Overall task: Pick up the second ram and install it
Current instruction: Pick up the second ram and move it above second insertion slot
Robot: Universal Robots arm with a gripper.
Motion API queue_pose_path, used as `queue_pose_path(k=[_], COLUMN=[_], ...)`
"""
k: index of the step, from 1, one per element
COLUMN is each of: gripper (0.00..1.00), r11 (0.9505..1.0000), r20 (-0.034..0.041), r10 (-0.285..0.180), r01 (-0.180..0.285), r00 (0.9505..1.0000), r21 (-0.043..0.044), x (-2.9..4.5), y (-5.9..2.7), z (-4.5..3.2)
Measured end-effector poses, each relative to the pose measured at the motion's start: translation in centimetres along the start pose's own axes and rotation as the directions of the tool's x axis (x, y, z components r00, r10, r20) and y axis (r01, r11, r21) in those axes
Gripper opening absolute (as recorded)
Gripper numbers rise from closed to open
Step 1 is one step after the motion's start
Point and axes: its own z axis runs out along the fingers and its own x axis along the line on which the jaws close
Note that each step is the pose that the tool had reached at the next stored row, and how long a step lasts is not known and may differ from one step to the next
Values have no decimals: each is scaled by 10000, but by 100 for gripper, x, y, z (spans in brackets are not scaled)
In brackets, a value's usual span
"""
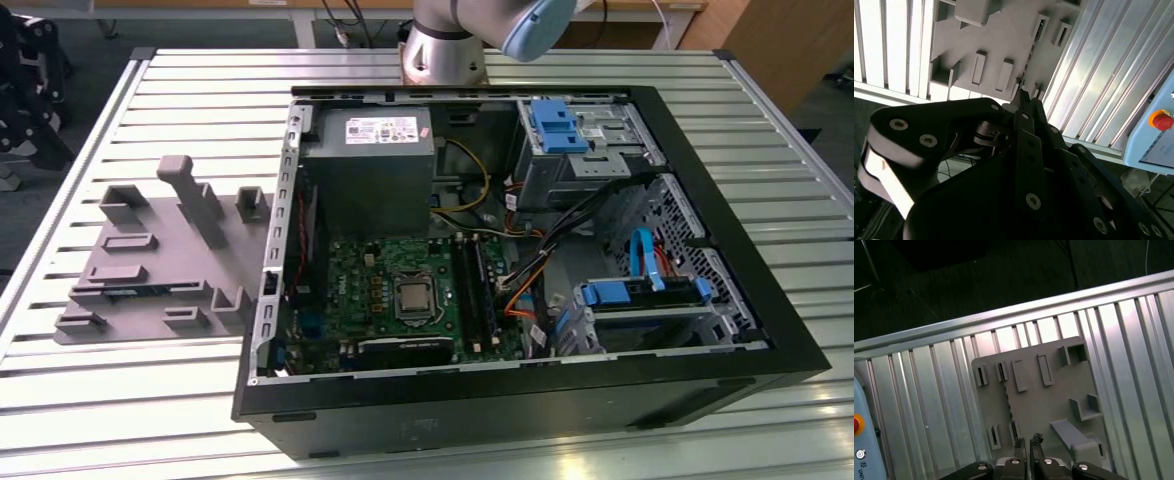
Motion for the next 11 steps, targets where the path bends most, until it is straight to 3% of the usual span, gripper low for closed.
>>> queue_pose_path(k=[1, 2, 7, 9, 11], gripper=[17, 24, 24, 31, 31], r11=[10000, 10000, 9993, 9984, 9977], r20=[1, 2, -9, -15, -17], r10=[-1, -10, -386, -566, -680], r01=[1, 10, 386, 566, 680], r00=[10000, 10000, 9993, 9984, 9977], r21=[1, 2, -4, -9, -10], x=[0, 0, 8, 15, 25], y=[0, 0, 5, 7, 19], z=[2, 6, 42, 55, 72])
